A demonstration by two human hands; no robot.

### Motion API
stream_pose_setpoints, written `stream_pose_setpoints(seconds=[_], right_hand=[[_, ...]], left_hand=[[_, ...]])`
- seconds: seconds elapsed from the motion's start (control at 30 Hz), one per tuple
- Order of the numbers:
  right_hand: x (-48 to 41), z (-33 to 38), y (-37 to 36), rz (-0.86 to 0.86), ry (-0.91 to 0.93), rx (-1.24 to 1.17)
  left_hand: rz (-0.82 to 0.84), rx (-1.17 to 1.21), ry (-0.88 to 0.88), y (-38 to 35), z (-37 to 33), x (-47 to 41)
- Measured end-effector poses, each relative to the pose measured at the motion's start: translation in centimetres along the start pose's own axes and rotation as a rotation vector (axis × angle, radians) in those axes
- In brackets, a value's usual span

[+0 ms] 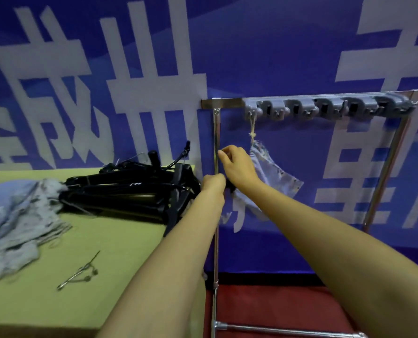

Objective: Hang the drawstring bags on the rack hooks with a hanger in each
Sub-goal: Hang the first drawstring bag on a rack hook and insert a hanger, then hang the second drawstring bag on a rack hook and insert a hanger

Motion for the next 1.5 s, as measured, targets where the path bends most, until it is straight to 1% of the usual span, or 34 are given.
stream_pose_setpoints(seconds=[0.07,0.17,0.23,0.37,0.43,0.57,0.7,0.8,0.87,0.9,0.97,1.03,1.1,1.17,1.3,1.4,1.5], right_hand=[[1.5,2.2,-0.4,0.039,0.047,0.0],[3.2,5.3,-0.8,0.076,0.105,0.008],[4.1,7.9,-1.0,0.075,0.146,0.003],[5.9,13.3,-2.5,0.127,0.194,-0.045],[7.0,16.3,-4.1,0.167,0.228,-0.054],[9.4,21.6,-8.5,0.236,0.3,-0.057],[11.2,25.3,-12.5,0.309,0.343,-0.081],[12.2,27.6,-15.1,0.362,0.364,-0.1],[12.7,28.8,-16.4,0.396,0.379,-0.105],[12.9,29.3,-16.9,0.412,0.383,-0.104],[13.2,30.0,-17.9,0.437,0.388,-0.099],[13.5,30.4,-18.8,0.467,0.384,-0.097],[13.6,30.5,-19.4,0.492,0.373,-0.102],[13.6,30.5,-19.8,0.514,0.351,-0.116],[13.5,30.4,-20.9,0.56,0.242,-0.216],[13.5,30.6,-21.3,0.586,0.152,-0.405],[13.8,31.0,-21.5,0.716,0.017,-0.645]], left_hand=[[0.007,-0.019,-0.033,1.7,-1.4,2.6],[0.006,-0.013,-0.095,4.6,-3.1,4.2],[-0.048,-0.038,-0.145,7.2,-4.4,4.8],[-0.16,-0.238,-0.288,13.8,-7.3,6.7],[-0.247,-0.409,-0.365,18.3,-9.1,8.2],[-0.467,-0.68,-0.448,27.4,-12.2,10.5],[-0.672,-0.851,-0.533,33.9,-14.2,12.2],[-0.901,-0.982,-0.682,37.7,-15.7,13.9],[-0.994,-1.048,-0.753,39.5,-16.1,14.3],[-1.015,-1.059,-0.74,40.4,-16.1,14.3],[-1.024,-1.064,-0.644,42.2,-16.1,13.4],[-1.009,-1.074,-0.529,43.8,-16.0,12.4],[-0.991,-1.059,-0.486,44.9,-16.2,11.8],[-0.973,-0.97,-0.538,45.0,-16.7,11.8],[-0.919,-0.758,-0.723,43.6,-18.1,12.4],[-0.944,-0.617,-0.822,42.8,-19.3,13.2],[-0.923,-0.51,-0.913,42.3,-20.8,14.0]])
Point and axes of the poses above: each hand's wrist, its own x-axis away from the middle knuckle, its own y-axis out of the back of the hand, z = x × y, the point moved 5 cm from there along -x, towards the middle knuckle, and after that the axes turned 12 degrees about x, right-handed, at the moved point
